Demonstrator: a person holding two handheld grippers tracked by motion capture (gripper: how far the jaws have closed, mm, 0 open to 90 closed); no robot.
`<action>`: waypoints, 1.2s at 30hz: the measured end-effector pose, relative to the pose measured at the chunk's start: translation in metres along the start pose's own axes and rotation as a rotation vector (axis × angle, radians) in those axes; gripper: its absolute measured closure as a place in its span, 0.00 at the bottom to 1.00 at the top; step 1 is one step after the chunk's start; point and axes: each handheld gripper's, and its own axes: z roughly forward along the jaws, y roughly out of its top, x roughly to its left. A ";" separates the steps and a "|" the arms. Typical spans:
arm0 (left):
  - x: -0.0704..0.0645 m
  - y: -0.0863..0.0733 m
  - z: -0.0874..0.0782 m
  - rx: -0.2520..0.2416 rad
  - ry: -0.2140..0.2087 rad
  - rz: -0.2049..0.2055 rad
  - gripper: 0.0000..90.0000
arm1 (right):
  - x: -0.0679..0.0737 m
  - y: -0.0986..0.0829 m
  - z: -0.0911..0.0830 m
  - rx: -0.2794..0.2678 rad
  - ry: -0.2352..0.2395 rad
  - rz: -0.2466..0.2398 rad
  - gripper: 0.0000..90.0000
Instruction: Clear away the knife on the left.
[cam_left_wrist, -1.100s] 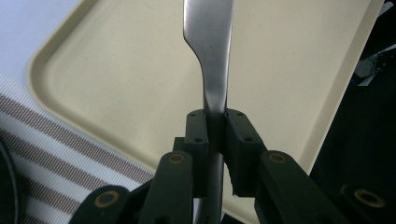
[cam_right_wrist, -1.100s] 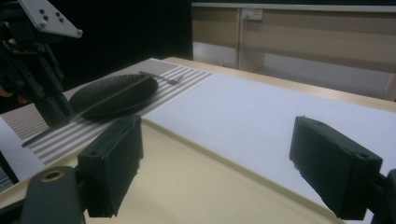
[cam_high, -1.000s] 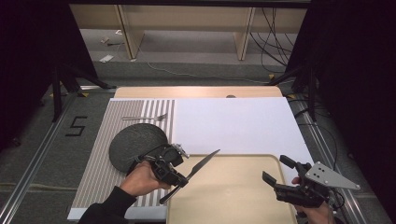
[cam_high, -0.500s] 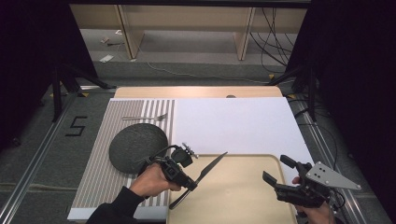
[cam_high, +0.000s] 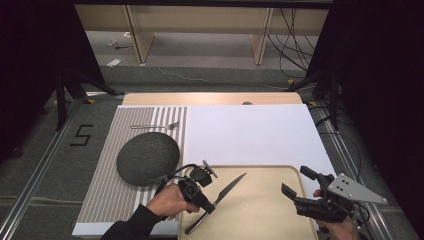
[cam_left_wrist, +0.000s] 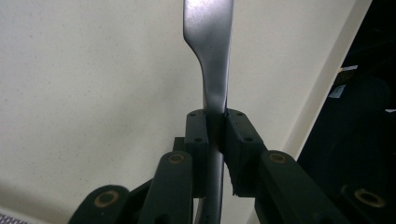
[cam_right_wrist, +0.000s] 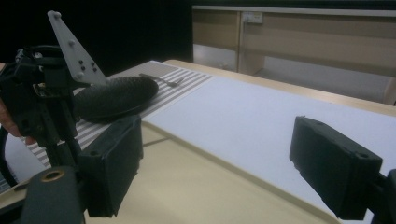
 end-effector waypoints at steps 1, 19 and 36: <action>0.001 0.000 0.002 0.005 -0.004 -0.010 0.89 | 0.000 0.000 0.000 0.000 0.000 0.000 0.20; 0.021 0.000 0.026 0.061 0.009 -0.116 0.88 | 0.001 0.000 0.001 0.000 0.006 -0.005 0.20; 0.011 0.005 0.012 -0.089 0.081 -0.016 0.50 | 0.002 0.000 0.002 0.005 0.009 -0.008 0.20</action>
